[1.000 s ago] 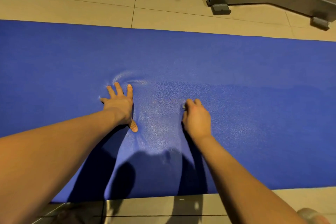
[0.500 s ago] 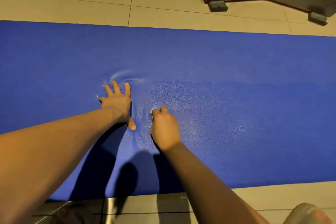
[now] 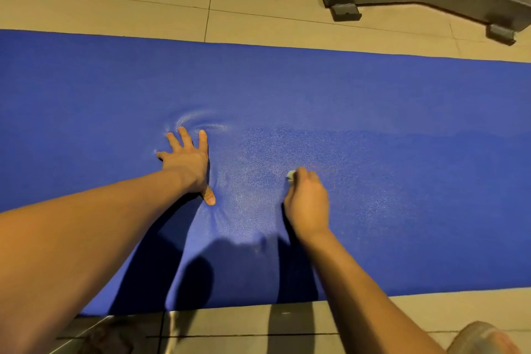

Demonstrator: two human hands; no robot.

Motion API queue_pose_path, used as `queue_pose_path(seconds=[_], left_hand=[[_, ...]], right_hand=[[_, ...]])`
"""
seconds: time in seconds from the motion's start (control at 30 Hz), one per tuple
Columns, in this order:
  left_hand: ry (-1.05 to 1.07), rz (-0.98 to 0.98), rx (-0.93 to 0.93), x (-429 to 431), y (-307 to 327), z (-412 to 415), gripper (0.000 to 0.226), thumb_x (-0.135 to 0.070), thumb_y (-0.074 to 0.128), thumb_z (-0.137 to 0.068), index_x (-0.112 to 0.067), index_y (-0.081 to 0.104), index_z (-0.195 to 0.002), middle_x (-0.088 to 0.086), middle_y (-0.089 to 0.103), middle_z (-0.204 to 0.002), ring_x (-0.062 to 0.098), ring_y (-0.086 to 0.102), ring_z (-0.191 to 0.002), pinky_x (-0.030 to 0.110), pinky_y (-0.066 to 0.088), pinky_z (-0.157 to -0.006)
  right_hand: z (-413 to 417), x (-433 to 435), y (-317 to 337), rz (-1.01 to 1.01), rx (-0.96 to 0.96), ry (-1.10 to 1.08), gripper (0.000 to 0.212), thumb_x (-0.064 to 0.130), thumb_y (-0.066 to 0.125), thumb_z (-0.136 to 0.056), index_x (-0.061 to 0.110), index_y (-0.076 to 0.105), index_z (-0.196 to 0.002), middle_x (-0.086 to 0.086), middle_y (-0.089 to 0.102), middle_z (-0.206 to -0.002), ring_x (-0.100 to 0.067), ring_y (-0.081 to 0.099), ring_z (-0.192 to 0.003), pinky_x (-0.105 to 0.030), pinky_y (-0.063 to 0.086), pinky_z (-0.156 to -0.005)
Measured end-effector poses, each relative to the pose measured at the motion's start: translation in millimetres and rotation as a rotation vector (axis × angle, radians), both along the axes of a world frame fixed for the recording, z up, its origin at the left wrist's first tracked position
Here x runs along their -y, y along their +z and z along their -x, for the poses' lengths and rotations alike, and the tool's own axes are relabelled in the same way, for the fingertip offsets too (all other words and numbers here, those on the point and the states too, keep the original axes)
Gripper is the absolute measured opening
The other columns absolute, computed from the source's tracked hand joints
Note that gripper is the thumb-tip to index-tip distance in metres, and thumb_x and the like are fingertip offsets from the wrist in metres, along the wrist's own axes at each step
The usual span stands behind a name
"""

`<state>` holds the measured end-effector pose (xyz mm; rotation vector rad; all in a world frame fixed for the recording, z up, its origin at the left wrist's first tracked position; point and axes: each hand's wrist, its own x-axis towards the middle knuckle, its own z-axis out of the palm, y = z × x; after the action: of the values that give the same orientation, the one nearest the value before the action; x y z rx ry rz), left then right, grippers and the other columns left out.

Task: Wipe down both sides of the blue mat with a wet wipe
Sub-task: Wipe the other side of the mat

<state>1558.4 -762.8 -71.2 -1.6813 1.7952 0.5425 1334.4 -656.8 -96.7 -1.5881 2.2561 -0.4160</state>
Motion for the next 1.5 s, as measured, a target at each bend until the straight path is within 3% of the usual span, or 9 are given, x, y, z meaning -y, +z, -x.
queue_pose_path(seconds=[0.17,0.3,0.4,0.57,0.73,0.87,1.03,1.3,1.5], left_hand=[[0.004,-0.008,-0.014,0.4,-0.9,-1.3,0.177,-0.066,0.094,-0.035,-0.016,-0.028,-0.155,0.028,-0.024,-0.160,0.056,-0.014,-0.147,0.075,0.023,-0.110],[0.011,-0.017,-0.003,1.1,0.1,0.6,0.177,-0.065,0.095,-0.037,-0.016,-0.028,-0.154,0.028,-0.025,-0.160,0.056,-0.014,-0.147,0.075,0.023,-0.111],[0.001,-0.013,-0.002,0.6,1.4,1.0,0.175,-0.065,0.094,-0.039,-0.015,-0.028,-0.154,0.029,-0.025,-0.160,0.056,-0.014,-0.147,0.075,0.024,-0.110],[-0.002,-0.009,0.002,0.1,0.6,0.8,0.175,-0.066,0.094,-0.038,-0.014,-0.028,-0.154,0.030,-0.023,-0.160,0.056,-0.013,-0.147,0.075,0.025,-0.110],[0.006,-0.014,0.003,0.7,-0.2,2.2,0.177,-0.065,0.094,-0.037,-0.015,-0.028,-0.154,0.029,-0.024,-0.160,0.057,-0.013,-0.147,0.075,0.024,-0.110],[0.009,-0.019,0.007,1.2,0.3,2.0,0.176,-0.065,0.094,-0.037,-0.015,-0.029,-0.154,0.029,-0.025,-0.160,0.056,-0.013,-0.147,0.075,0.024,-0.110],[0.012,-0.017,0.003,0.8,1.5,1.5,0.177,-0.065,0.094,-0.037,-0.016,-0.029,-0.154,0.028,-0.025,-0.160,0.055,-0.014,-0.147,0.075,0.024,-0.110],[0.016,-0.011,-0.002,-0.2,2.4,2.2,0.177,-0.064,0.095,-0.037,-0.016,-0.030,-0.153,0.028,-0.026,-0.160,0.055,-0.014,-0.148,0.075,0.022,-0.111],[0.019,-0.009,0.006,-0.3,3.4,3.3,0.176,-0.062,0.095,-0.038,-0.017,-0.029,-0.154,0.027,-0.027,-0.160,0.054,-0.015,-0.148,0.075,0.022,-0.111]], right_hand=[[-84.4,-13.0,4.9,-0.074,0.084,0.246,0.018,0.019,0.057,-0.089,0.010,0.063,-0.103,-0.017,0.057,-0.101,-0.039,0.061,-0.082,-0.039,0.047,-0.066],[-77.5,-10.4,-0.4,-0.108,0.017,0.318,0.021,0.025,0.050,-0.101,0.009,0.061,-0.108,-0.017,0.055,-0.108,-0.040,0.060,-0.091,-0.041,0.047,-0.069],[-36.0,-10.2,-6.0,-0.088,-0.013,0.200,0.021,0.024,0.046,-0.103,0.008,0.058,-0.112,-0.015,0.056,-0.114,-0.037,0.059,-0.097,-0.041,0.046,-0.074],[37.0,-24.5,-6.7,0.032,0.049,-0.169,0.012,0.024,0.054,-0.101,0.012,0.054,-0.097,-0.010,0.063,-0.095,-0.035,0.059,-0.084,-0.036,0.036,-0.064],[7.6,-26.4,-5.7,0.045,0.138,-0.271,0.015,0.019,0.056,-0.100,0.006,0.061,-0.095,-0.016,0.063,-0.099,-0.037,0.060,-0.090,-0.040,0.040,-0.073],[-59.5,-20.2,-1.7,-0.105,0.189,-0.027,0.021,0.018,0.047,-0.101,0.006,0.063,-0.109,-0.015,0.059,-0.114,-0.036,0.059,-0.101,-0.040,0.044,-0.083],[-72.7,-25.8,-0.3,-0.121,0.167,0.270,0.016,0.018,0.048,-0.099,0.011,0.061,-0.105,-0.012,0.058,-0.109,-0.036,0.060,-0.095,-0.041,0.045,-0.075],[41.4,-44.9,-8.6,0.018,-0.024,-0.115,0.015,0.022,0.054,-0.100,0.012,0.057,-0.089,-0.010,0.061,-0.093,-0.037,0.059,-0.083,-0.037,0.036,-0.061],[-11.0,-42.3,-4.6,-0.005,0.060,-0.215,0.017,0.021,0.052,-0.101,0.009,0.063,-0.096,-0.016,0.065,-0.098,-0.038,0.062,-0.089,-0.040,0.043,-0.070]])
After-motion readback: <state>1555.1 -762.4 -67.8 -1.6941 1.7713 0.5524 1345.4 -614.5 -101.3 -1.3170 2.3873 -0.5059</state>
